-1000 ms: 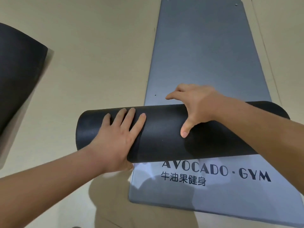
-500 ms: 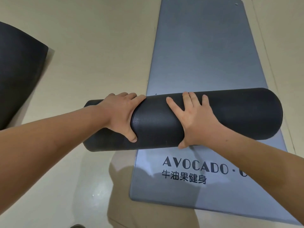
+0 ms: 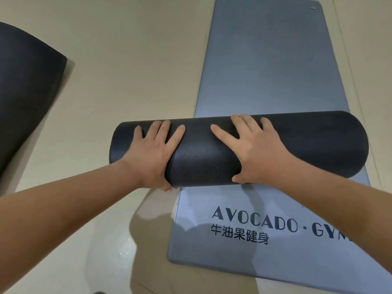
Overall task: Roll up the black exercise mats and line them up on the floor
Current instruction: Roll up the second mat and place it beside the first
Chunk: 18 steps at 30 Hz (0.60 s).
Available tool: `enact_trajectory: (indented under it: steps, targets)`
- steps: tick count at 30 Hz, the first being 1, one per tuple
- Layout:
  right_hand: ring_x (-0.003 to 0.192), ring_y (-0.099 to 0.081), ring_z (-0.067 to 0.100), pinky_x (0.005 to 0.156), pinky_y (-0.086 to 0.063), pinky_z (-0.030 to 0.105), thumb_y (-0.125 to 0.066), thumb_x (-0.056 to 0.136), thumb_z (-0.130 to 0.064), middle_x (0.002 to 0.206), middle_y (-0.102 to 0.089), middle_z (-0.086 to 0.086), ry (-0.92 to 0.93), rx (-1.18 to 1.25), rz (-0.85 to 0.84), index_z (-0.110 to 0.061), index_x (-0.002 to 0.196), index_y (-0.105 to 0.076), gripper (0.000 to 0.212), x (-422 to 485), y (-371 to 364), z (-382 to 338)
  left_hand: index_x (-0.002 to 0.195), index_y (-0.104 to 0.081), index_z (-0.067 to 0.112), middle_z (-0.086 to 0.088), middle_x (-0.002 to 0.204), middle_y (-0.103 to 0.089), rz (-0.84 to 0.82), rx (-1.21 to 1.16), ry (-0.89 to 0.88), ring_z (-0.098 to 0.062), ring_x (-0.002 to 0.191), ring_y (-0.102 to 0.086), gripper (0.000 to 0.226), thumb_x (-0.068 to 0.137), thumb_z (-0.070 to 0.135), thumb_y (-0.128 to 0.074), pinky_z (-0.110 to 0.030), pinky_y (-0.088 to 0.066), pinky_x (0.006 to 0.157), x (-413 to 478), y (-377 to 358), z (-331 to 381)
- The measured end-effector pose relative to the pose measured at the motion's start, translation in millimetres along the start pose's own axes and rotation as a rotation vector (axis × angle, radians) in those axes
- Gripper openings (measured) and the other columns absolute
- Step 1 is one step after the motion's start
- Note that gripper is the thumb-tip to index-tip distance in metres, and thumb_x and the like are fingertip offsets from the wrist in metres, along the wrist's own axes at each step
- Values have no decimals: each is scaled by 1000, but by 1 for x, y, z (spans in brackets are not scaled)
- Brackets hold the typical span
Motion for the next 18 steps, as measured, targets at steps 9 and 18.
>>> enact_trajectory:
  steps: [9, 18]
  targets:
    - [154, -23, 44, 120, -26, 65, -79, 62, -81, 165, -20, 28, -47, -24, -10, -29, 164, 16, 149, 27, -11, 5, 158, -17, 30, 1, 136, -52, 27, -119, -100, -27, 122, -54, 141, 39, 83, -72, -50, -54, 93, 33, 19, -24]
    - [143, -44, 27, 118, -36, 50, -82, 50, -84, 158, -41, 4, 219, 35, -120, -41, 163, 0, 146, 10, -10, 19, 127, -41, 43, 15, 96, -65, -197, -381, -116, -15, 83, -65, 100, 43, 81, -80, -38, -58, 78, -19, 14, 10]
Point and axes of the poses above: each hand's wrist, its own x-axis towards the middle knuckle, its own y-axis out of the back of the hand, z = x × y, the point moved 7 cm from there along x, towards the middle knuckle
